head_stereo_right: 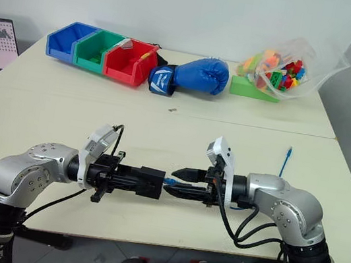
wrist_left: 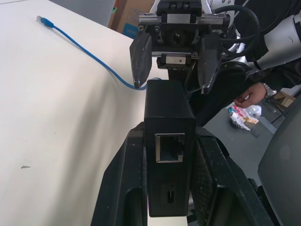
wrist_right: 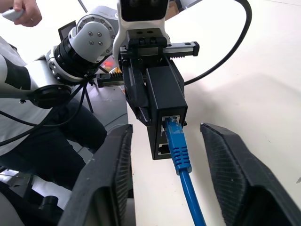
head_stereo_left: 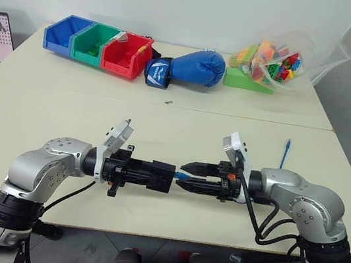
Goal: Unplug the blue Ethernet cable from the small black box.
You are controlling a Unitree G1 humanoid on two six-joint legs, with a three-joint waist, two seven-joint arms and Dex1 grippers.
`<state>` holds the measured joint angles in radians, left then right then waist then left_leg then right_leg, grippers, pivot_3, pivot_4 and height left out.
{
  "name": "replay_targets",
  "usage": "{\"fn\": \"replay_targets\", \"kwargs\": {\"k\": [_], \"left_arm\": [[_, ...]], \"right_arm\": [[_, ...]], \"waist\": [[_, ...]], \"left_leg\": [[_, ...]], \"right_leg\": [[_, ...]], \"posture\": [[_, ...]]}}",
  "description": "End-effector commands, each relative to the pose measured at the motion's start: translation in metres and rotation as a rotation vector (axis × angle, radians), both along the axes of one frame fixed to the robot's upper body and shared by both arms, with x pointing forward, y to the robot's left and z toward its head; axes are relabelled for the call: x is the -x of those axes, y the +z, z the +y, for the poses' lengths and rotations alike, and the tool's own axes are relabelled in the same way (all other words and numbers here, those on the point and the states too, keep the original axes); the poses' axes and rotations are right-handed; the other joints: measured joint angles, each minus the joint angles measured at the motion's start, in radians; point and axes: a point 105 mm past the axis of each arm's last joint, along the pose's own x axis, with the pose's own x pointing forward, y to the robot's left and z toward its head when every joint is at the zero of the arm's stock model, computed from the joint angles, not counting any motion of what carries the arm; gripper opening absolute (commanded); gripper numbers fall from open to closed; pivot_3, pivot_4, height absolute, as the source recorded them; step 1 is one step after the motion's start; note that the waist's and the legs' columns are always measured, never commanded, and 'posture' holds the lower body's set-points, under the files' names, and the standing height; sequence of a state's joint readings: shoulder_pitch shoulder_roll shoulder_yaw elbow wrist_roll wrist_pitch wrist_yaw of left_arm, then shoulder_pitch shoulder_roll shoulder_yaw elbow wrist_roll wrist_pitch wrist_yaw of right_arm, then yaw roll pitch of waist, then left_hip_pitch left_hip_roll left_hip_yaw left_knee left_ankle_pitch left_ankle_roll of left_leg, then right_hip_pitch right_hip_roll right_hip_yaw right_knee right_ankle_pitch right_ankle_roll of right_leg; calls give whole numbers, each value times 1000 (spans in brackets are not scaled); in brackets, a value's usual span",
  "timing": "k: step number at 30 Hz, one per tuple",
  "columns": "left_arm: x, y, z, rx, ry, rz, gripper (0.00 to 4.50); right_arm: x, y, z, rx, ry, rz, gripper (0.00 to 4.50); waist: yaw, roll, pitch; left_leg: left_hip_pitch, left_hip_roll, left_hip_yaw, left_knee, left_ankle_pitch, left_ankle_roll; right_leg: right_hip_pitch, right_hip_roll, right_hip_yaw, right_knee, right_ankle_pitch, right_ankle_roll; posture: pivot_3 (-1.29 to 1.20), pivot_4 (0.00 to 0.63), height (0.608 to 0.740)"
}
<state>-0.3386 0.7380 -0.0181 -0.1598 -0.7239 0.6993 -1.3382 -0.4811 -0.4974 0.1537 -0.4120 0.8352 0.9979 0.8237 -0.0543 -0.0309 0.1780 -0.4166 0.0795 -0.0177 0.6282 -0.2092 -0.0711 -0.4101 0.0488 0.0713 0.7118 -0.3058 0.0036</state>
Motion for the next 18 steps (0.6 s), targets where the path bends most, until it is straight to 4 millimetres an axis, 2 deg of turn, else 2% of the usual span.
{"fn": "replay_targets", "kwargs": {"k": [1, 18], "left_arm": [[1, 14, -3, 5, -21, -50, 792], [1, 13, -5, 2, -21, -48, 792]], "right_arm": [[3, 7, 2, -27, 1, -33, 2407], [-1, 4, 7, -26, -14, -15, 2407]], "waist": [[0, 0, 0], [0, 0, 0]], "left_leg": [[0, 0, 0, 0, 0, 0], [0, 0, 0, 0, 0, 0]], "right_leg": [[0, 0, 0, 0, 0, 0], [0, 0, 0, 0, 0, 0]], "posture": [[0, 150, 740], [0, 150, 740]]}}
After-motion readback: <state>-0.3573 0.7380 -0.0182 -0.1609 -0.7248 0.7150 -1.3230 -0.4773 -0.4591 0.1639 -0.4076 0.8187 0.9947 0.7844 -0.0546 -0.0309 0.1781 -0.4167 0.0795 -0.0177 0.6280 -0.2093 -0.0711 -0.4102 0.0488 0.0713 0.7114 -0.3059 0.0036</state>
